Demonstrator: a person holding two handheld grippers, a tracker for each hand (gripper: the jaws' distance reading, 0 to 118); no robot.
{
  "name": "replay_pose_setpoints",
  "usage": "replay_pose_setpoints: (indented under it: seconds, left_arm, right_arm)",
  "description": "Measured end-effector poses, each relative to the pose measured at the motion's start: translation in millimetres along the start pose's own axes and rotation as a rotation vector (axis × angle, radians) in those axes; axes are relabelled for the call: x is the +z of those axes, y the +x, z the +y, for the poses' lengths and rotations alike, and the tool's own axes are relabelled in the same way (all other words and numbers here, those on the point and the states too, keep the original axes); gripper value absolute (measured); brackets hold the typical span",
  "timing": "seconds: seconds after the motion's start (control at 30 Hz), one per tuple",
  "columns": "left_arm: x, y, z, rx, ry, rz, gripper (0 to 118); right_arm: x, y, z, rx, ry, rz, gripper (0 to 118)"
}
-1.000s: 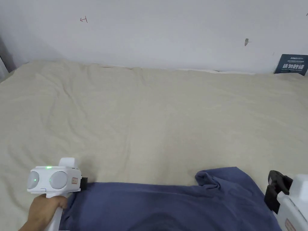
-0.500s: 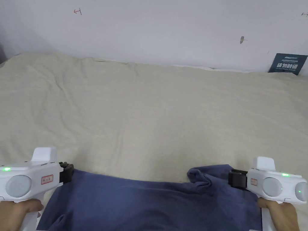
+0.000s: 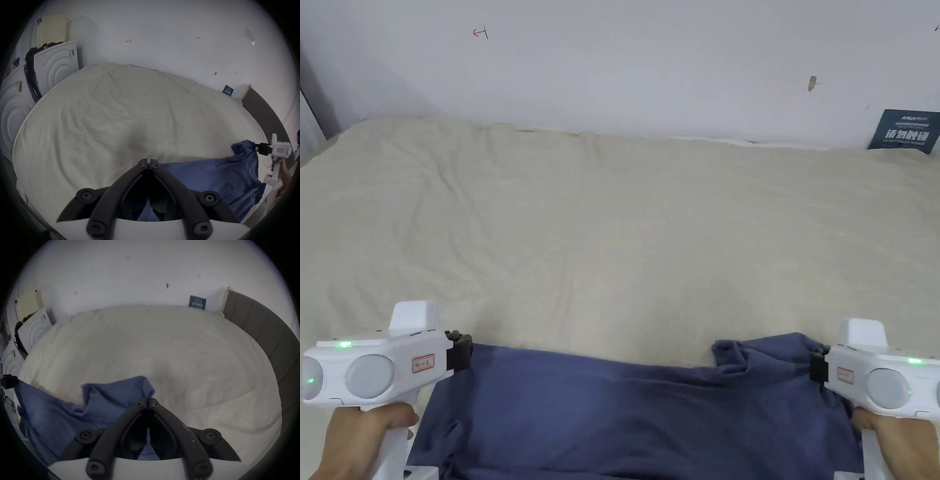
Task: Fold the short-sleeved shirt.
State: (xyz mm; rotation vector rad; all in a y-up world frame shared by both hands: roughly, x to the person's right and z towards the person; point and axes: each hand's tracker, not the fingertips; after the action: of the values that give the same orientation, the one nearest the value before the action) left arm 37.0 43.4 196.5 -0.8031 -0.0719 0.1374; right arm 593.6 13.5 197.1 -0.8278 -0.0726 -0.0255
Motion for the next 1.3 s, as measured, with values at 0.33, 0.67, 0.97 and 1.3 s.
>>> replay_pose_setpoints:
  seconds: [0.33, 0.67, 0.97, 1.3]
  left_arm:
    - [64, -15, -27, 0.051, 0.048, 0.028, 1]
    - [114, -23, -108, 0.055, -0.050, 0.046, 1]
    - [95, -31, -180, 0.048, -0.170, 0.098, 1]
    - [111, -21, -173, 0.066, -0.116, 0.134, 109]
  right_arm:
    - [170, 8, -36, -0.030, 0.164, 0.100, 4]
    - [217, 13, -144, -0.076, 0.097, 0.105, 4]
    - [164, 28, -222, -0.162, -0.077, 0.014, 4]
    - [180, 20, -202, -0.192, -0.002, -0.019, 69]
